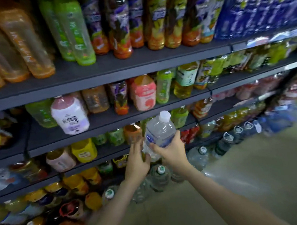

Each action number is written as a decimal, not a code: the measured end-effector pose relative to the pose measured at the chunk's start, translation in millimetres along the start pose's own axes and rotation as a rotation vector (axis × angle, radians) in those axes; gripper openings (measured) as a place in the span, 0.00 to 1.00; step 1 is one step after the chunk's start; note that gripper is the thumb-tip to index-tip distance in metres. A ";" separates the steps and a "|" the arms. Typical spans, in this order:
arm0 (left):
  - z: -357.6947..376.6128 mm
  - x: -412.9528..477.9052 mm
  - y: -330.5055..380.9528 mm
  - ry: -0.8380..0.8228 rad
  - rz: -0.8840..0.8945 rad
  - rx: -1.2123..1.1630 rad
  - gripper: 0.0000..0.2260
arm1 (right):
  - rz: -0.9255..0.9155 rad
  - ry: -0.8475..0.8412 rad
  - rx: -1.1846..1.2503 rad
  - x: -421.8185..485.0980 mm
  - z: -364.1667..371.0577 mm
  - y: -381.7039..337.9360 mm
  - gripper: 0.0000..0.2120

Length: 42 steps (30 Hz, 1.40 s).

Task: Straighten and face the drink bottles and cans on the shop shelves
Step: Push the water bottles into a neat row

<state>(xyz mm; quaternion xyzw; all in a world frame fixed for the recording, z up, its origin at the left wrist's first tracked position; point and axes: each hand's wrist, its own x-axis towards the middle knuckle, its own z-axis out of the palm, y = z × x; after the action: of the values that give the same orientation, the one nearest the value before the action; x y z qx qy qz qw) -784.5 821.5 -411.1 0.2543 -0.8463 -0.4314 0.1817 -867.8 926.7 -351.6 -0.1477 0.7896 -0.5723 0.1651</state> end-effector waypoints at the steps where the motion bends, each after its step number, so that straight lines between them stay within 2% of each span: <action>1: 15.6 2.3 6.8 -0.036 0.001 0.015 0.24 | 0.009 0.017 -0.001 4.0 -16.1 5.0 0.31; 9: 119.8 74.6 54.3 -0.252 -0.022 0.017 0.26 | 0.087 0.136 -0.045 76.9 -112.9 57.4 0.32; 16: 215.9 142.3 98.5 -0.396 -0.053 0.028 0.22 | 0.152 0.165 -0.109 151.9 -194.6 88.7 0.32; 21: 277.6 182.6 139.7 -0.514 -0.045 0.085 0.23 | 0.217 0.243 -0.070 194.7 -259.0 109.8 0.33; 24: 314.6 193.2 163.2 -0.529 -0.039 0.105 0.21 | 0.241 0.262 -0.072 219.6 -298.6 126.8 0.32; 28: 367.8 199.8 177.2 -0.360 -0.124 0.180 0.20 | 0.256 0.243 -0.071 259.0 -349.2 159.4 0.31; 33: 434.3 214.7 175.4 0.006 -0.394 0.120 0.21 | 0.222 0.180 -0.079 313.4 -394.3 214.2 0.34; 36: 469.2 249.7 158.6 0.223 -0.419 0.046 0.22 | 0.201 0.175 -0.040 350.1 -396.5 255.0 0.32; 38: 489.9 278.4 139.8 0.333 -0.396 -0.003 0.27 | 0.182 0.176 0.016 375.2 -388.5 282.6 0.31; 42: 530.1 327.4 103.8 0.515 -0.373 -0.049 0.44 | 0.123 0.167 0.107 416.7 -364.4 330.0 0.32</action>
<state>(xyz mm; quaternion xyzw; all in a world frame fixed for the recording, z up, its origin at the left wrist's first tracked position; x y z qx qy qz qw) -1355.7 1019.0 -594.6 0.5017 -0.7006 -0.3989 0.3137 -1414.8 1161.7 -598.2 -0.0416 0.7766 -0.6125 0.1413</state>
